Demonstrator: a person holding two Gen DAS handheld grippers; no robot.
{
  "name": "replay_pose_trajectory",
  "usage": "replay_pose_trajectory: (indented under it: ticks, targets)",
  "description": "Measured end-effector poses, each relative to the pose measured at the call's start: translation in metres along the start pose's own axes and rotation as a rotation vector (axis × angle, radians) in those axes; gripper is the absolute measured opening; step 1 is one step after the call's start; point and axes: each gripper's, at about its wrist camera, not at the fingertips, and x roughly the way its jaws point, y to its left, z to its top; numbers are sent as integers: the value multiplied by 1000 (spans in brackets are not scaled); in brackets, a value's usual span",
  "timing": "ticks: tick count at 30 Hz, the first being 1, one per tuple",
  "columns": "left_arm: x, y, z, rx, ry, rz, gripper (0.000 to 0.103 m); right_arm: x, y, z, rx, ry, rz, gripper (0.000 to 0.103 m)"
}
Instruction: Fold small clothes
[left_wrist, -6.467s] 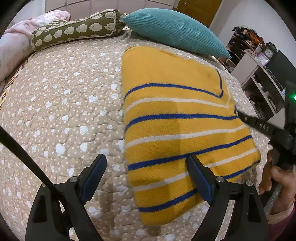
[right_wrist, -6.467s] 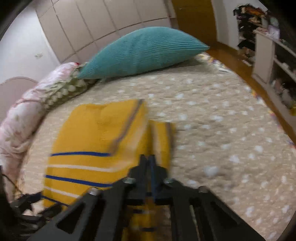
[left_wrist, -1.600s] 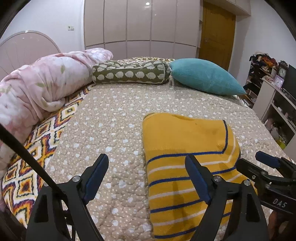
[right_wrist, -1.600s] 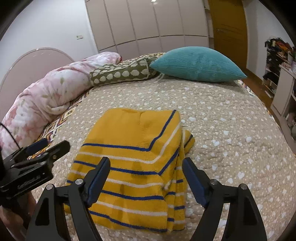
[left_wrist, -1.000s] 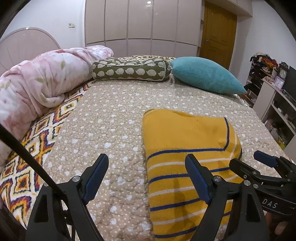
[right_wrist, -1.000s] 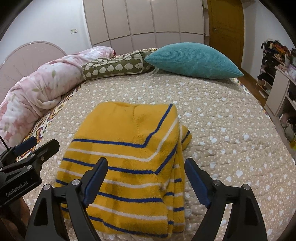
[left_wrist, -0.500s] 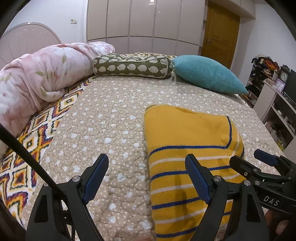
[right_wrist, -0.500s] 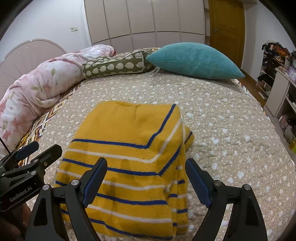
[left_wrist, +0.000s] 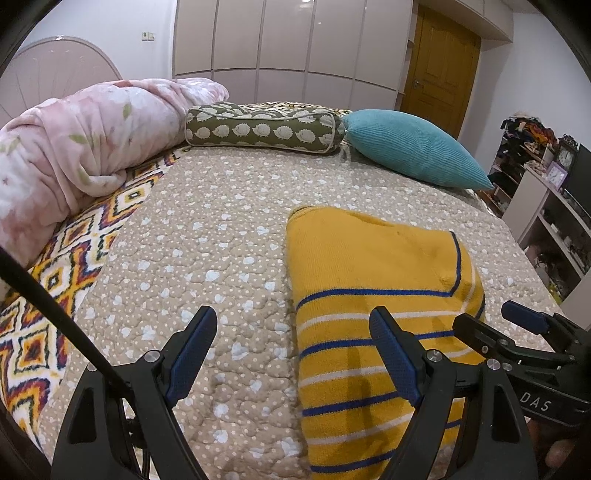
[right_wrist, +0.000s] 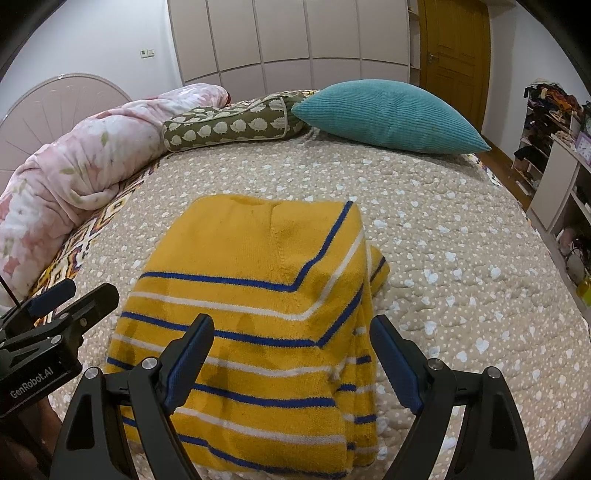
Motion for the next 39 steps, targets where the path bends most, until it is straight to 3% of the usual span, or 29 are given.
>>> replay_pose_trajectory:
  ticks: [30, 39]
  targets:
    - [4, 6, -1, -11, 10, 10, 84, 9, 2, 3, 5, 19, 7, 90]
    - [3, 11, 0, 17, -30, 7, 84, 11, 6, 2, -6, 27, 12, 90]
